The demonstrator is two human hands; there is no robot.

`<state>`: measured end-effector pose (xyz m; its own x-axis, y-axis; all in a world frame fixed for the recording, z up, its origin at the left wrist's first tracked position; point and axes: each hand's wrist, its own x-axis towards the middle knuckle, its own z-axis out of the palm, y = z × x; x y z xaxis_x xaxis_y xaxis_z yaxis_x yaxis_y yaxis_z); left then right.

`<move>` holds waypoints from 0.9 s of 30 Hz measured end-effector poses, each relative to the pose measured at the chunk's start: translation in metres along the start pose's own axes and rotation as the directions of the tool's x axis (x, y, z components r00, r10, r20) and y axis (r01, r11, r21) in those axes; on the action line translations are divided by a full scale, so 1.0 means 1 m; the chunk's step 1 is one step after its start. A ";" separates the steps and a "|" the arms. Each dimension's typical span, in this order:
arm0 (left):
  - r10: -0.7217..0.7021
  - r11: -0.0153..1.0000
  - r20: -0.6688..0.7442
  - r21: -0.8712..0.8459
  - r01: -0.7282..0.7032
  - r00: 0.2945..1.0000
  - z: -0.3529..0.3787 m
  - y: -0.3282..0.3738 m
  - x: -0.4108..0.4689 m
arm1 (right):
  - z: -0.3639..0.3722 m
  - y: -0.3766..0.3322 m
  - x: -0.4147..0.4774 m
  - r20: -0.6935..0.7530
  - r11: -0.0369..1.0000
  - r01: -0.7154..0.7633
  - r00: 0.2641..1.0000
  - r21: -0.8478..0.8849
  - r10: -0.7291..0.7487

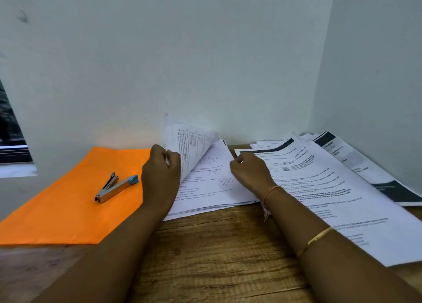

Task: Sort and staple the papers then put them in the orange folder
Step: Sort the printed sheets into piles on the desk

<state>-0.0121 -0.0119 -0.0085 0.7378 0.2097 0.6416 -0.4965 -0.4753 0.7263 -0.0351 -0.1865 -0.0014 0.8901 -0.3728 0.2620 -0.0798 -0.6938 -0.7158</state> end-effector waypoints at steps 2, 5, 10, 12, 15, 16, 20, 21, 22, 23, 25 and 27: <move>0.024 1.000 -0.041 -0.009 -0.025 0.999 0.000 0.000 0.000 | 0.003 -0.001 -0.001 0.055 0.996 0.026 0.998 -0.081 -0.021; 0.066 0.998 -0.093 -0.004 -0.067 0.993 -0.001 0.001 0.001 | 0.007 -0.005 -0.003 0.118 0.986 0.059 0.992 -0.156 -0.041; 0.105 0.994 -0.115 -0.009 -0.107 0.988 0.000 0.000 0.001 | 0.013 -0.003 -0.005 0.187 0.972 0.061 0.982 -0.227 -0.018; 0.081 0.996 -0.104 -0.015 -0.083 0.991 0.002 -0.001 0.000 | 0.015 -0.003 -0.006 0.185 0.970 0.074 0.982 -0.232 -0.031; -0.001 1.000 -0.087 -0.022 -0.001 0.996 0.004 -0.003 0.000 | 0.016 -0.007 -0.009 0.144 0.972 0.102 0.987 -0.212 -0.072; -0.016 1.000 -0.085 -0.019 0.014 0.996 0.004 -0.004 0.000 | 0.016 -0.007 -0.009 0.125 0.973 0.113 0.988 -0.200 -0.089; -0.035 0.999 -0.075 -0.022 0.033 0.997 0.004 -0.004 0.000 | 0.015 -0.009 -0.007 0.012 0.990 0.128 0.992 -0.055 -0.128; -0.035 0.999 -0.069 -0.023 0.033 0.997 0.004 -0.004 0.000 | 0.014 -0.009 -0.006 -0.013 0.994 0.107 0.994 0.025 -0.107; -0.034 0.999 -0.064 -0.020 0.033 0.997 0.004 -0.004 -0.001 | 0.011 -0.009 -0.005 -0.017 0.992 0.066 0.998 0.106 -0.064; -0.036 0.999 -0.059 -0.014 0.035 0.998 0.005 -0.005 -0.001 | 0.010 -0.009 -0.004 -0.001 0.984 0.023 1.000 0.177 -0.023; -0.049 0.999 -0.041 0.000 0.049 0.998 0.006 -0.007 -0.001 | 0.010 -0.006 -0.002 0.071 0.963 -0.053 0.997 0.263 0.036; -0.080 0.997 0.000 0.009 0.080 0.997 0.008 -0.009 -0.001 | 0.012 -0.005 -0.001 0.123 0.931 -0.130 0.988 0.341 0.093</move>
<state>-0.0046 -0.0148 -0.0172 0.7755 0.2471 0.5810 -0.4314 -0.4645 0.7734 -0.0300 -0.1751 -0.0057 0.9271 -0.3574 0.1130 -0.0370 -0.3872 -0.9213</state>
